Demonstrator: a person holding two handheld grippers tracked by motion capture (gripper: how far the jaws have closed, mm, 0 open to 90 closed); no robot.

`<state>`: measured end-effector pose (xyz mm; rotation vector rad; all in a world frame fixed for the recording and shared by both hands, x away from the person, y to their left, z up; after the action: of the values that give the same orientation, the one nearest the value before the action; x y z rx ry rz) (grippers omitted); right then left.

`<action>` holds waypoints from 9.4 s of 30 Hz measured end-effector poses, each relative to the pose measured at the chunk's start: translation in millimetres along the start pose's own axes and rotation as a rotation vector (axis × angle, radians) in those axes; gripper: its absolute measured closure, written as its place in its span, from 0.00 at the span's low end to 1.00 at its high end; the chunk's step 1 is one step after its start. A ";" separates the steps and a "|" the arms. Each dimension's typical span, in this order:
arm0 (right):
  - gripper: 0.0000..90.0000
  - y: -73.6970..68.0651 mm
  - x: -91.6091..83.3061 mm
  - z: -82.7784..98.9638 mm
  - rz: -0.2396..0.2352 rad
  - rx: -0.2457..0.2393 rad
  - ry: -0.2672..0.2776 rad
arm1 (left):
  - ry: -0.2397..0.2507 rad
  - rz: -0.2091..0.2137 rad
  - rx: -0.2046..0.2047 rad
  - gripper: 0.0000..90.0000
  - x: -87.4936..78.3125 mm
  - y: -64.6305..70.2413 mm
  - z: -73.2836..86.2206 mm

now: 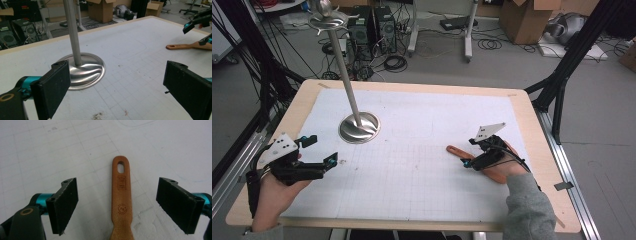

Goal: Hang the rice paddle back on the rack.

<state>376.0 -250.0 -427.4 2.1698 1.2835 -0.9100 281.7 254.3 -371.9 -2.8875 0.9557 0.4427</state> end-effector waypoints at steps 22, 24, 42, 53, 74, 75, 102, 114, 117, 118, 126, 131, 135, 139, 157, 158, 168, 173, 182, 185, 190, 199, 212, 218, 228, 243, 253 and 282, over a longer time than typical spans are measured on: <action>0.27 5.2 14.3 9.6 -0.038 0.007 -0.112 | -0.008 0.010 0.003 0.09 7.7 -0.7 1.1; 0.28 6.2 15.0 10.7 -0.043 0.011 -0.117 | -0.010 0.009 0.003 0.09 8.1 -0.4 1.3; 0.41 12.9 19.6 15.9 -0.049 0.035 -0.149 | -0.011 0.005 0.000 0.09 7.4 -0.7 2.4; 0.57 11.2 18.9 14.3 -0.047 0.016 -0.150 | -0.016 0.008 0.003 0.09 8.1 -0.7 2.7; 0.72 8.4 9.2 6.0 0.029 0.022 -0.108 | -0.014 0.004 -0.002 0.09 8.0 -1.4 2.6; 0.72 8.9 7.6 4.7 0.040 0.017 -0.094 | -0.013 0.005 -0.003 0.09 8.3 -1.4 2.5; 0.72 10.6 -41.9 -17.2 0.106 0.099 0.246 | -0.014 0.019 0.003 0.09 9.7 1.0 1.7; 0.72 7.1 -47.6 -30.1 0.093 0.112 0.300 | -0.010 0.013 0.007 0.09 4.0 2.8 1.8; 0.72 7.1 -48.5 -35.3 0.097 0.119 0.321 | -0.011 0.008 0.007 0.09 1.6 2.7 2.2; 0.72 7.2 -49.1 -37.1 0.097 0.119 0.324 | -0.008 0.008 0.005 0.09 1.2 2.7 2.4; 0.72 -0.4 -48.2 -57.1 0.078 0.125 0.366 | -0.010 -0.006 0.003 0.09 -4.2 1.4 4.7; 0.72 -8.2 -44.1 -71.5 0.038 0.099 0.381 | -0.006 -0.012 0.003 0.09 -8.2 1.3 5.1; 0.72 -11.9 -42.9 -81.7 0.025 0.092 0.408 | -0.008 -0.019 0.005 0.09 -10.7 2.5 5.7; 0.72 -14.7 -42.1 -92.3 0.022 0.086 0.424 | -0.005 -0.021 0.007 0.09 -13.1 3.9 5.1; 0.72 -15.6 -30.9 -127.1 -0.024 0.127 0.464 | 0.016 -0.007 -0.006 0.09 -19.7 5.9 4.9; 0.72 -15.9 -30.7 -129.8 -0.020 0.119 0.469 | 0.017 -0.007 -0.007 0.09 -20.1 5.9 4.8; 0.72 -24.3 -26.8 -156.5 -0.032 0.099 0.466 | 0.021 0.006 -0.016 0.09 -19.7 7.1 6.1; 0.72 -30.0 -25.5 -171.7 -0.044 0.073 0.472 | 0.025 0.006 -0.022 0.09 -20.6 6.2 7.5; 0.72 -32.9 -24.6 -193.3 -0.054 0.053 0.476 | 0.025 0.014 -0.034 0.09 -23.9 5.2 9.0; 0.72 -32.5 -22.8 -198.7 -0.059 0.053 0.469 | 0.028 0.013 -0.034 0.09 -25.0 5.9 9.1; 0.72 -34.0 -20.1 -208.0 -0.060 0.043 0.463 | 0.017 0.009 -0.039 0.09 -23.9 5.8 12.4; 0.72 -37.5 -20.8 -231.2 -0.055 0.034 0.489 | 0.004 0.001 -0.044 0.09 -25.0 4.2 17.1; 0.72 -42.4 -20.1 -260.9 -0.043 0.027 0.501 | 0.020 0.019 -0.045 0.09 -26.8 9.2 14.2; 0.72 -43.0 -18.1 -267.4 -0.033 0.023 0.512 | 0.006 0.019 -0.029 0.09 -25.5 10.9 14.9; 0.72 -45.4 -15.4 -282.5 -0.024 0.022 0.527 | 0.004 0.021 -0.035 0.09 -24.6 8.9 16.6; 0.72 -43.2 -9.0 -314.7 -0.037 0.018 0.546 | -0.006 0.024 -0.047 0.09 -20.7 6.1 20.7; 0.72 -44.0 -4.7 -333.4 -0.037 0.002 0.546 | -0.012 0.024 -0.072 0.09 -19.7 0.5 26.0; 0.72 -53.8 0.1 -363.2 -0.021 -0.008 0.570 | -0.006 0.010 -0.086 0.09 -23.5 -3.5 27.4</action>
<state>440.1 17.6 -184.4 2.5109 1.5508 -0.2860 258.9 274.9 -391.3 -2.9565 0.9742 0.5045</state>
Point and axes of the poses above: each handheld gripper's, and its own axes: x roughly forward along the jaws, z roughly out of its underside, y roughly to its right, the point moved 3 cm from there along x, roughly forward along the jaws
